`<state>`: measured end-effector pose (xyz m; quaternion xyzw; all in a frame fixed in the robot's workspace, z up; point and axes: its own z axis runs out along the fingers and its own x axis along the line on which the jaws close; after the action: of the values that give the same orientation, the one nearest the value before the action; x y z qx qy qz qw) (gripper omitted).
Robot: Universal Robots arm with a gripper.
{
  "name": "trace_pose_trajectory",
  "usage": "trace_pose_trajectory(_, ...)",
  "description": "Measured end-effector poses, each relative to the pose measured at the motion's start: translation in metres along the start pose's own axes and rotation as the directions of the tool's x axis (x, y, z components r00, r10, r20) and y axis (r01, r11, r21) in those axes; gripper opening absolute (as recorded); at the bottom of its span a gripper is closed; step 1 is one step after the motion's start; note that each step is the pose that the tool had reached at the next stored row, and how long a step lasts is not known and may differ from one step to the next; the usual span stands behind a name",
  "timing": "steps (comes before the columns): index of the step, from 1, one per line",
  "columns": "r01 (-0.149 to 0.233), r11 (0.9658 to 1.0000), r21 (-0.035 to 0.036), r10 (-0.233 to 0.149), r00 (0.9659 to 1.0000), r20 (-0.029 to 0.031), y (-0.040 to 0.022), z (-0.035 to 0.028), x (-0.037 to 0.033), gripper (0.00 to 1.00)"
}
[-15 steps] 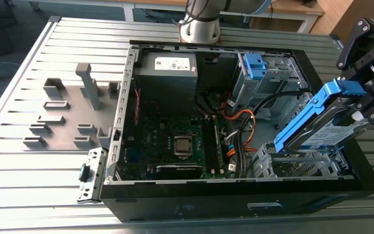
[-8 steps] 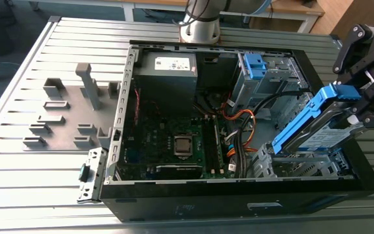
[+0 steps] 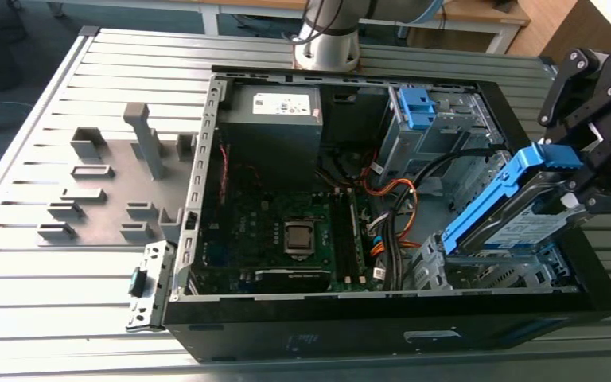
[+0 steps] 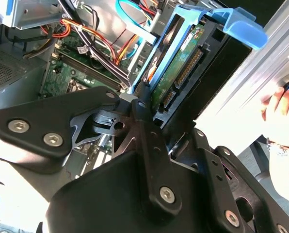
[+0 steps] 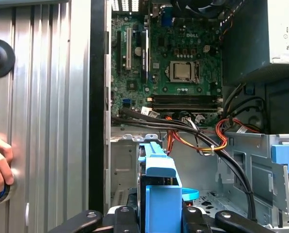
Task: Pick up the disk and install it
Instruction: 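Insert the disk into the insertion slot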
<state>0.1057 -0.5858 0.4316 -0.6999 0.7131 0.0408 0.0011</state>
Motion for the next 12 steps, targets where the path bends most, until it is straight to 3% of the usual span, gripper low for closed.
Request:
trace_pose_trajectory(6,0.0,1.0,0.0,0.0,1.0,-0.0001,-0.0001,0.0042,-0.0048,0.36)
trace_pose_trajectory(12,0.0,1.0,0.0,0.0,1.0,-0.0001,-0.0005,0.0105,-0.0049,0.36)
